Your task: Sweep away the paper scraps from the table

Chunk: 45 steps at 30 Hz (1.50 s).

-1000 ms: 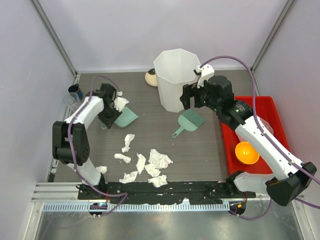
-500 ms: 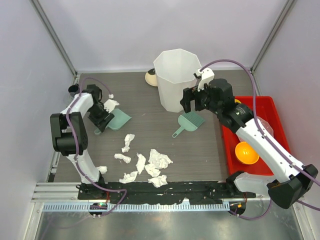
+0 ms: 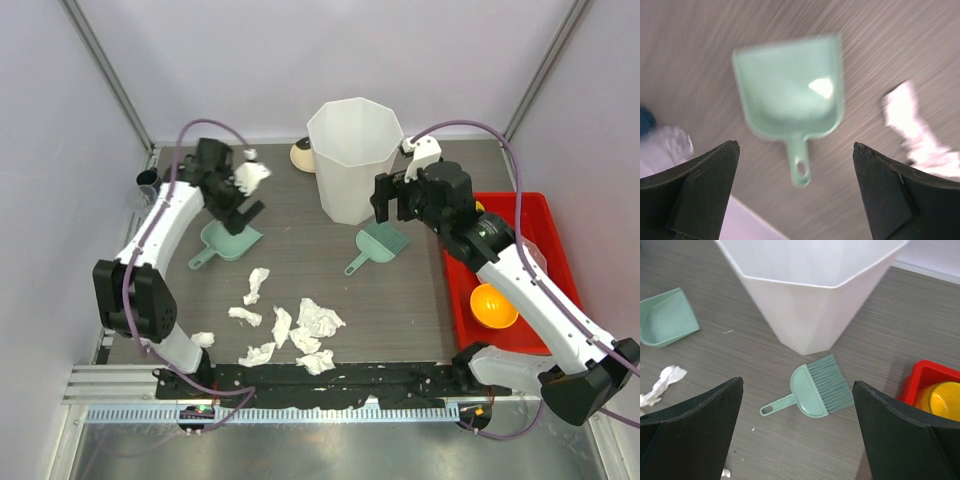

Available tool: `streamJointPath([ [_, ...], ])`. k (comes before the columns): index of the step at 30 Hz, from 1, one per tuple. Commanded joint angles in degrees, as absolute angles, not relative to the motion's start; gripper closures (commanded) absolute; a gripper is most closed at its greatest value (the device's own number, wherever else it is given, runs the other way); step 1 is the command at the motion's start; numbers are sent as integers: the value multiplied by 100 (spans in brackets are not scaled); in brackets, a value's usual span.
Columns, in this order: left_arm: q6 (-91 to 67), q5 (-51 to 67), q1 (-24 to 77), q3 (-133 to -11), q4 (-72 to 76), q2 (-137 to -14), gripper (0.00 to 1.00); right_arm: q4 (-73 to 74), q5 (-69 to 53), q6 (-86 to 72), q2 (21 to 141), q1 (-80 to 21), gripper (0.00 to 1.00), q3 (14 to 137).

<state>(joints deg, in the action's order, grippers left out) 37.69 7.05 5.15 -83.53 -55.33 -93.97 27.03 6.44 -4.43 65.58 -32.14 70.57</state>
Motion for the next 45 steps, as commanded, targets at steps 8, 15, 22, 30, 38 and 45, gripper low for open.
streamJointPath([
  [8, 1714, 678, 4560, -9025, -4439, -10009, 6, 2575, 1592, -958, 5951, -1874, 1, 6575],
  [15, 977, 440, 5150, -9790, -3964, -11477, 13, 2680, 1441, -906, 5608, -1547, 1, 6276],
  [22, 536, 274, 5203, -9703, -3595, -11953, 21, 2795, 1512, -721, 5362, -1538, 1, 6302],
  [30, 642, -211, 5221, -9703, -3595, -12409, 26, 2777, 1345, -677, 5291, -1538, 1, 6302],
  [38, 273, 342, 5221, -9677, -4148, -12823, 60, 2777, 1274, -677, 5186, -1538, 1, 6416],
  [45, 237, 376, 5160, -9317, -4113, -12534, 100, 2777, 969, -607, 5115, -1529, 1, 6513],
])
